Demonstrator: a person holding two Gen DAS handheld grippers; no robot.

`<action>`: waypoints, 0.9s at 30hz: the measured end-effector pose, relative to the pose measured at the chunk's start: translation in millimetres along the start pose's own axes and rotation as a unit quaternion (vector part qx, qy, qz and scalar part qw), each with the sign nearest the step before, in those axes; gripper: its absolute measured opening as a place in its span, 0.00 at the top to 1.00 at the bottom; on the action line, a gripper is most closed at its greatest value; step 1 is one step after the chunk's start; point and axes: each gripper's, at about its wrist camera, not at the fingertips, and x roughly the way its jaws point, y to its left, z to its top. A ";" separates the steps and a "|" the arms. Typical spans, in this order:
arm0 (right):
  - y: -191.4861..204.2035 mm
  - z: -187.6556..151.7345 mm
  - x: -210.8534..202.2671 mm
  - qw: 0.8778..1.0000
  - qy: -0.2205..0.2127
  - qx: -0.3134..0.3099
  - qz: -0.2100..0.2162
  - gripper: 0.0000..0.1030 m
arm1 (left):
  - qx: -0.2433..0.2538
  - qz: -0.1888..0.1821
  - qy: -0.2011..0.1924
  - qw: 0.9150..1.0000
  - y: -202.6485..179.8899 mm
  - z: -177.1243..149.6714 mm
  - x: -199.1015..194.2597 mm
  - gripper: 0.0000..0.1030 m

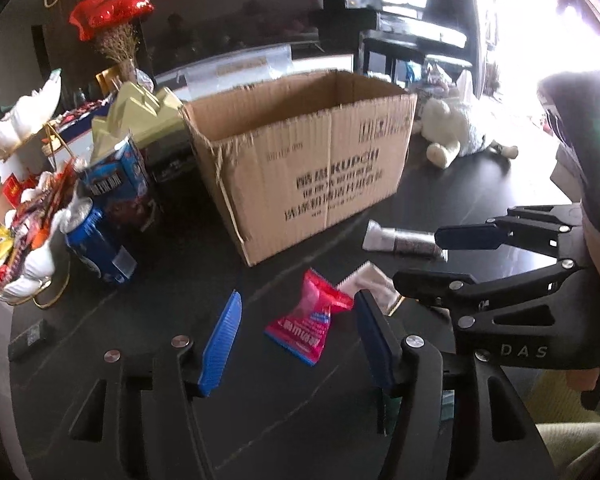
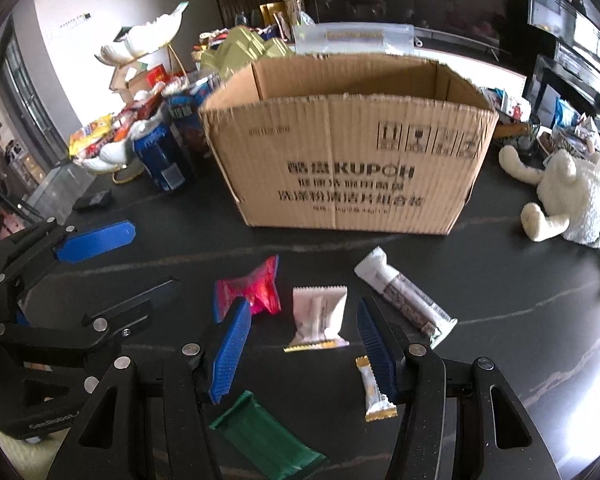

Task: Organize snacks
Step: 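Move both open tools back over the pink and white packets on the table, then grasp the pink packet with the left tool while the right tool grasps the white packet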

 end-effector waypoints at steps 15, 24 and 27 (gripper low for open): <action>1.1 -14.0 44.9 0.998 0.060 -0.034 -0.013 0.45 | 0.049 -0.035 0.069 0.996 0.9 -24.3 52.4 0.44; -1.9 -13.1 66.6 0.996 0.081 -0.033 -0.008 0.45 | 0.052 -0.053 0.077 0.994 1.9 -23.6 76.5 0.44; -3.6 -11.6 72.1 0.996 0.083 -0.034 -0.011 0.45 | 0.050 -0.056 0.080 0.994 2.7 -23.4 83.3 0.44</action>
